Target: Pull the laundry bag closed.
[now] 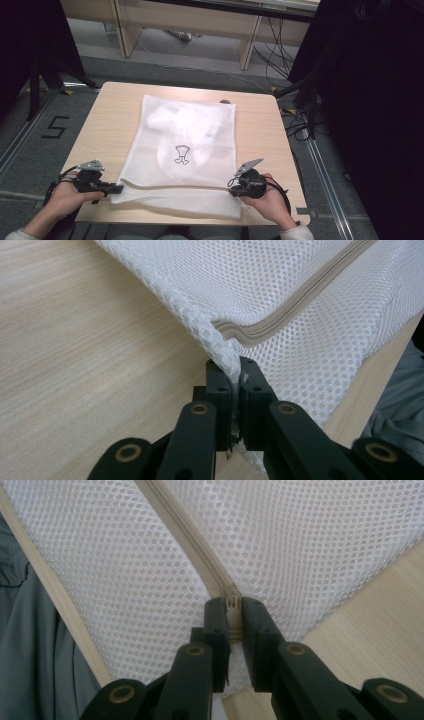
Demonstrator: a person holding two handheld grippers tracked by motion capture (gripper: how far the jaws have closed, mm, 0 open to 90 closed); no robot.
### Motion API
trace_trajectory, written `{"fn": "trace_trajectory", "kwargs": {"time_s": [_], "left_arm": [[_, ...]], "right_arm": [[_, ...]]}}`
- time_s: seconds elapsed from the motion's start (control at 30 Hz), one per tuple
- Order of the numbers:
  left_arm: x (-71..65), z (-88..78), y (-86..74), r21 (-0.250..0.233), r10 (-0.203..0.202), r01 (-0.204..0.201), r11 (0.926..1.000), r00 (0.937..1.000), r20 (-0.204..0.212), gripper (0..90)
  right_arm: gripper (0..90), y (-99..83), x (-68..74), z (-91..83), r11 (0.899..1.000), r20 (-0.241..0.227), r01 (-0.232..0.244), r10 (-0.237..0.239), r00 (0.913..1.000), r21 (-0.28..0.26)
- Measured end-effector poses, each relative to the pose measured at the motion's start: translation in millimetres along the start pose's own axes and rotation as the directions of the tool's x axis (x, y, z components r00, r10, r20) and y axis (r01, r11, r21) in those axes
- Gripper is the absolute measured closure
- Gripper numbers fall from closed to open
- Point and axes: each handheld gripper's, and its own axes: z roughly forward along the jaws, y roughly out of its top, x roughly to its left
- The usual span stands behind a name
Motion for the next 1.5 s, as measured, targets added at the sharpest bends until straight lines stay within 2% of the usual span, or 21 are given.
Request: {"fn": "trace_trajectory", "kwargs": {"time_s": [0.03, 0.07, 0.27, 0.33, 0.37, 0.57, 0.6, 0.7, 0.73, 0.77, 0.83, 0.87, 0.93, 1.0, 1.03, 1.13, 1.27, 1.37, 1.4, 1.47, 1.5], "left_arm": [[-0.4, 1.1, -0.7, -0.015, -0.005, 0.005, 0.9999, 1.0, 0.001, 84.8], [-0.2, 0.1, 0.0, 0.004, -0.002, 0.002, 1.0, 1.0, 0.001, 84.8], [0.2, 0.2, 0.1, 0.006, -0.002, 0.002, 1.0, 1.0, 0.009, 84.8], [0.1, 0.3, 0.0, 0.006, -0.002, 0.002, 1.0, 1.0, 0.005, 84.8], [0.4, 0.3, -0.1, 0.006, -0.003, 0.003, 1.0, 0.9999, 0.01, 84.7], [0.1, 0.3, -0.1, 0.008, -0.004, 0.004, 1.0, 1.0, 0.006, 84.7], [-0.5, 1.9, -1.0, -0.016, -0.008, 0.008, 0.9998, 1.0, 0.002, 84.7], [-0.4, 1.8, -1.0, -0.013, -0.009, 0.009, 0.9999, 1.0, 0.002, 84.7], [-0.9, 2.3, -1.0, -0.015, -0.011, 0.011, 0.9998, 0.9999, 0.003, 84.7], [-0.6, 2.5, -1.1, -0.011, -0.006, 0.006, 0.9999, 1.0, 0.003, 84.6], [0.7, 2.3, -1.1, 0.012, 0.003, -0.003, 0.9999, 1.0, 0.009, 84.3], [0.3, 3.3, -1.8, 0.004, -0.001, 0.001, 1.0, 1.0, 0.004, 84.1], [1.3, 2.3, -0.7, 0.032, 0.013, -0.013, 0.9994, 0.9998, 0.015, 83.8], [-0.6, 4.7, -1.9, 0.005, 0.007, -0.007, 1.0, 1.0, 0.005, 83.4], [0.7, 2.7, -0.7, 0.044, 0.02, -0.02, 0.9988, 0.9997, 0.01, 83.2], [0.4, 3.1, -0.9, 0.047, 0.02, -0.02, 0.9987, 0.9998, 0.002, 82.3], [0.2, 5.4, -2.4, 0.027, 0.024, -0.023, 0.9994, 0.9996, -0.012, 80.0], [0.0, 5.1, -2.1, 0.047, 0.028, -0.027, 0.9985, 0.9993, -0.023, 76.8], [-0.6, 6.3, -2.6, 0.041, 0.018, -0.017, 0.999, 0.9996, -0.022, 75.1], [0.3, 4.7, -1.6, 0.062, 0.042, -0.041, 0.9972, 0.9988, -0.026, 70.9], [-0.1, 5.0, -1.9, 0.05, 0.04, -0.038, 0.998, 0.9981, -0.048, 68.5]], "right_arm": [[82.4, -0.1, -0.3, -0.1, 1.0, 0.002, -0.002, 0.002, 1.0, 0.008], [82.4, -0.7, -0.6, 0.4, 1.0, -0.006, -0.006, 0.006, 1.0, 0.007], [82.4, -1.6, -1.0, 1.3, 1.0, -0.006, -0.017, 0.017, 0.9998, 0.025], [82.4, -1.6, -2.8, 2.3, 1.0, -0.003, 0.011, -0.011, 0.9999, 0.026], [82.3, -2.0, -0.7, 2.0, 0.999, -0.003, -0.02, 0.02, 0.9998, 0.034], [82.3, -2.4, -1.8, 3.6, 0.999, 0.0, -0.007, 0.007, 1.0, 0.047], [82.3, -2.5, -2.1, 4.2, 0.999, 0.005, -0.004, 0.004, 1.0, 0.042], [82.3, -2.4, -2.9, 5.1, 0.999, -0.002, 0.012, -0.012, 0.9999, 0.052], [82.3, -3.0, -2.2, 4.9, 0.998, -0.007, -0.002, 0.003, 1.0, 0.061], [82.3, -2.9, -3.0, 6.0, 0.998, -0.004, 0.011, -0.011, 0.9999, 0.056], [82.3, -2.5, -2.4, 6.2, 0.998, -0.003, 0.003, -0.003, 1.0, 0.064], [82.3, -2.6, -2.7, 6.3, 0.998, -0.005, 0.015, -0.015, 0.9999, 0.054], [82.2, -3.3, -3.3, 6.5, 0.999, -0.014, 0.006, -0.005, 0.9999, 0.054], [82.1, -3.5, -4.0, 7.6, 0.999, -0.02, 0.016, -0.015, 0.9997, 0.05], [82.0, -3.6, -4.0, 8.1, 0.999, -0.021, 0.016, -0.015, 0.9997, 0.048], [81.2, -3.8, -4.3, 8.4, 0.999, -0.026, 0.015, -0.014, 0.9996, 0.042], [74.3, -4.2, -5.1, 7.6, 1.0, -0.02, -0.015, 0.016, 0.9997, 0.02], [68.9, -4.2, -5.0, 5.7, 0.999, -0.028, -0.048, 0.048, 0.9984, -0.001], [66.2, -4.0, -5.4, 5.0, 0.999, -0.027, -0.05, 0.05, 0.9984, -0.006], [59.5, -3.6, -5.9, 5.0, 0.998, -0.026, -0.066, 0.065, 0.9975, -0.023], [57.1, -3.5, -6.1, 5.0, 0.996, -0.023, -0.075, 0.074, 0.997, -0.037]]}}
